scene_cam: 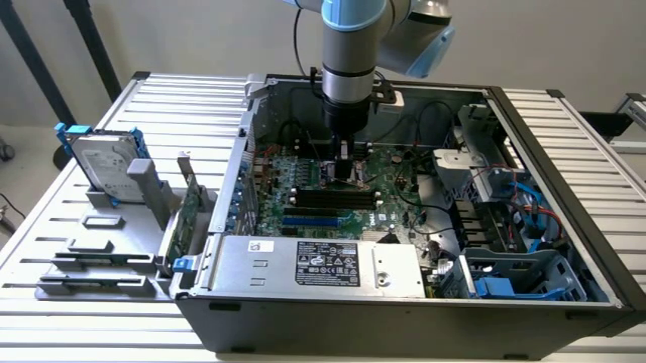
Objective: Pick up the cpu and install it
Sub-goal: 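Place the cpu into insertion slot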
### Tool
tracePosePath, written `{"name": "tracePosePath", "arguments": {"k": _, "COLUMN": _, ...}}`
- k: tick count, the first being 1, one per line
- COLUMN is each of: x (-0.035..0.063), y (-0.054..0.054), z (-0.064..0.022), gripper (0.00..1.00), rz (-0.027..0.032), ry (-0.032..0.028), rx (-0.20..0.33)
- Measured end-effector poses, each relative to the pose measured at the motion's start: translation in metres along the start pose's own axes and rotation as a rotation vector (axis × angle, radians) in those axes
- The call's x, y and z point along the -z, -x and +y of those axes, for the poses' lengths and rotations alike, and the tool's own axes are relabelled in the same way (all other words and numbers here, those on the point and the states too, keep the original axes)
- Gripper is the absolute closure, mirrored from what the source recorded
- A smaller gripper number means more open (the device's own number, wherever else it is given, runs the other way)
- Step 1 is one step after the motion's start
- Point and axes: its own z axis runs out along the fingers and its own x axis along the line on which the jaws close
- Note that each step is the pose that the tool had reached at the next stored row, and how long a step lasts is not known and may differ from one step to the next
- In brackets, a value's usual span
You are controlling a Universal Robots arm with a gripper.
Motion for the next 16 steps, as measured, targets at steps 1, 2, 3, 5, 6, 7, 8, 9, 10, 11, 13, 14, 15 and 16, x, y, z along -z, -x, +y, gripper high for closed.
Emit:
{"name": "tracePosePath", "arguments": {"k": 1, "x": 0.0, "y": 0.0, "z": 0.0, "gripper": 0.38, "rz": 0.0003, "ry": 0.0, "rx": 0.0}}
{"name": "tracePosePath", "arguments": {"k": 2, "x": 0.0, "y": 0.0, "z": 0.0, "gripper": 0.38, "rz": 0.0004, "ry": -0.0001, "rx": 0.0}}
{"name": "tracePosePath", "arguments": {"k": 3, "x": 0.0, "y": 0.0, "z": 0.0, "gripper": 0.38, "rz": 0.0006, "ry": 0.0, "rx": 0.0}}
{"name": "tracePosePath", "arguments": {"k": 5, "x": 0.0008, "y": 0.0, "z": 0.0, "gripper": 0.38, "rz": 0.0003, "ry": -0.0002, "rx": 0.0}}
{"name": "tracePosePath", "arguments": {"k": 6, "x": 0.0016, "y": 0.0, "z": 0.0, "gripper": 0.38, "rz": 0.0005, "ry": -0.0001, "rx": 0.0}}
{"name": "tracePosePath", "arguments": {"k": 7, "x": 0.0028, "y": 0.0, "z": 0.0001, "gripper": 0.38, "rz": 0.0006, "ry": -0.0001, "rx": 0.0}}
{"name": "tracePosePath", "arguments": {"k": 8, "x": 0.0044, "y": 0.0, "z": 0.0002, "gripper": 0.38, "rz": 0.0005, "ry": -0.0001, "rx": 0.0}}
{"name": "tracePosePath", "arguments": {"k": 9, "x": 0.0059, "y": 0.0, "z": 0.0002, "gripper": 0.38, "rz": 0.0005, "ry": -0.0001, "rx": 0.0}}
{"name": "tracePosePath", "arguments": {"k": 10, "x": 0.0074, "y": 0.0, "z": 0.0003, "gripper": 0.38, "rz": 0.0004, "ry": -0.0001, "rx": 0.0}}
{"name": "tracePosePath", "arguments": {"k": 11, "x": 0.009, "y": 0.0, "z": 0.0003, "gripper": 0.38, "rz": 0.0006, "ry": -0.0001, "rx": 0.0}}
{"name": "tracePosePath", "arguments": {"k": 13, "x": 0.0118, "y": 0.0, "z": 0.0002, "gripper": 0.38, "rz": 0.0011, "ry": 0.0, "rx": 0.0}}
{"name": "tracePosePath", "arguments": {"k": 14, "x": 0.0134, "y": 0.0, "z": -0.0001, "gripper": 0.38, "rz": 0.0012, "ry": -0.0001, "rx": 0.0}}
{"name": "tracePosePath", "arguments": {"k": 15, "x": 0.0149, "y": 0.0, "z": -0.0006, "gripper": 0.38, "rz": 0.0011, "ry": -0.0001, "rx": 0.0}}
{"name": "tracePosePath", "arguments": {"k": 16, "x": 0.0164, "y": 0.001, "z": -0.0012, "gripper": 0.38, "rz": 0.0011, "ry": -0.0001, "rx": 0.0}}
